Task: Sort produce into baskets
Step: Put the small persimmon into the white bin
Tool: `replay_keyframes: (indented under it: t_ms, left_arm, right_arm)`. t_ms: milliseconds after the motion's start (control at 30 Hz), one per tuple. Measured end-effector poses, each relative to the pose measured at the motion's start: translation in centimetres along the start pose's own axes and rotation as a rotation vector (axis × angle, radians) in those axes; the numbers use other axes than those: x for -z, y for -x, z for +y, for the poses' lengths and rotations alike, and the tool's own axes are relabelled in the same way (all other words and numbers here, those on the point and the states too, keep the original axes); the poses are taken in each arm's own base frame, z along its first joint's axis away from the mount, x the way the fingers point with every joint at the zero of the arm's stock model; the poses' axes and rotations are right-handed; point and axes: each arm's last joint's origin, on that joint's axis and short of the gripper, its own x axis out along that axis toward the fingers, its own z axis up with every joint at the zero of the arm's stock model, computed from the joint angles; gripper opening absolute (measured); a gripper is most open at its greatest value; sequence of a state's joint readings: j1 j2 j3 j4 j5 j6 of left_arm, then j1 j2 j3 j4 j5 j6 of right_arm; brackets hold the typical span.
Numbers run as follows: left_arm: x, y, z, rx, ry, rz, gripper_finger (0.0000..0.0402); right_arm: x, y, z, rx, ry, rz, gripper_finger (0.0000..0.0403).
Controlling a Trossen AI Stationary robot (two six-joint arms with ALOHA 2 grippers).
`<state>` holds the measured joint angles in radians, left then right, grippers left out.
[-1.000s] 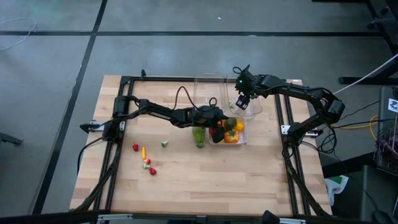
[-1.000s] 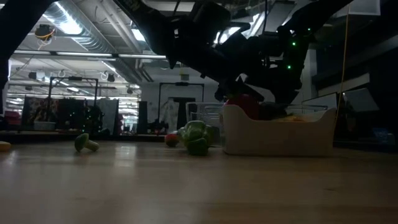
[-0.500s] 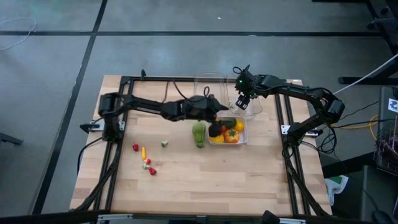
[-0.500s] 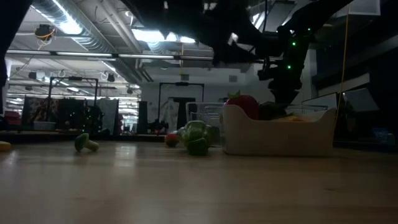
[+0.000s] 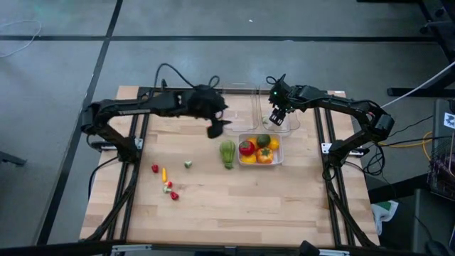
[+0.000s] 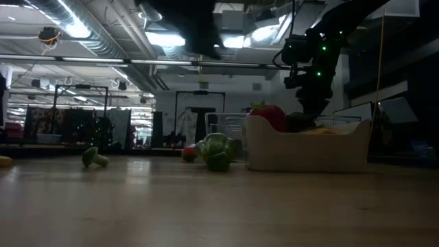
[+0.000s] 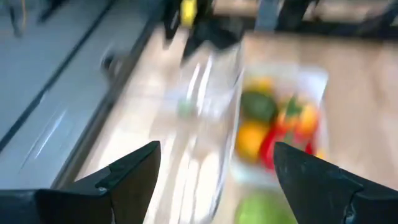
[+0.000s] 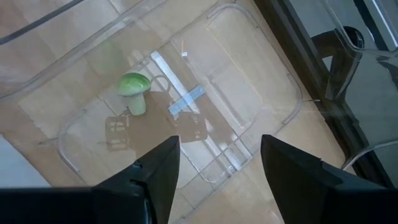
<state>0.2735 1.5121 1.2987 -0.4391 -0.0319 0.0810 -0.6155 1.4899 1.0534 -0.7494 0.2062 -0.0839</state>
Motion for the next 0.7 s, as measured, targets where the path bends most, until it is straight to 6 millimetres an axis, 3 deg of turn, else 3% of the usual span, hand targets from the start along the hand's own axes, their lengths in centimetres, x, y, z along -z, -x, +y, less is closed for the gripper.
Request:
replay_keyframes:
  t_ms: [133, 333, 700]
  left_arm:
    - [2.3, 0.3, 1.6, -0.027, 0.026, 0.19, 0.0308]
    - [6.9, -1.9, 2.2, -0.027, -0.021, 0.311, 0.0308]
    - [13.0, -5.0, 1.5, -0.047, -0.002, 0.188, 0.0308]
  right_arm:
    - [0.0, 0.0, 0.0, -0.001, 0.0, -0.001, 0.0223]
    - [0.0, 0.0, 0.0, -0.001, 0.0, 0.0, 0.0223]
    - [0.0, 0.0, 0.0, -0.001, 0.0, 0.0, 0.0223]
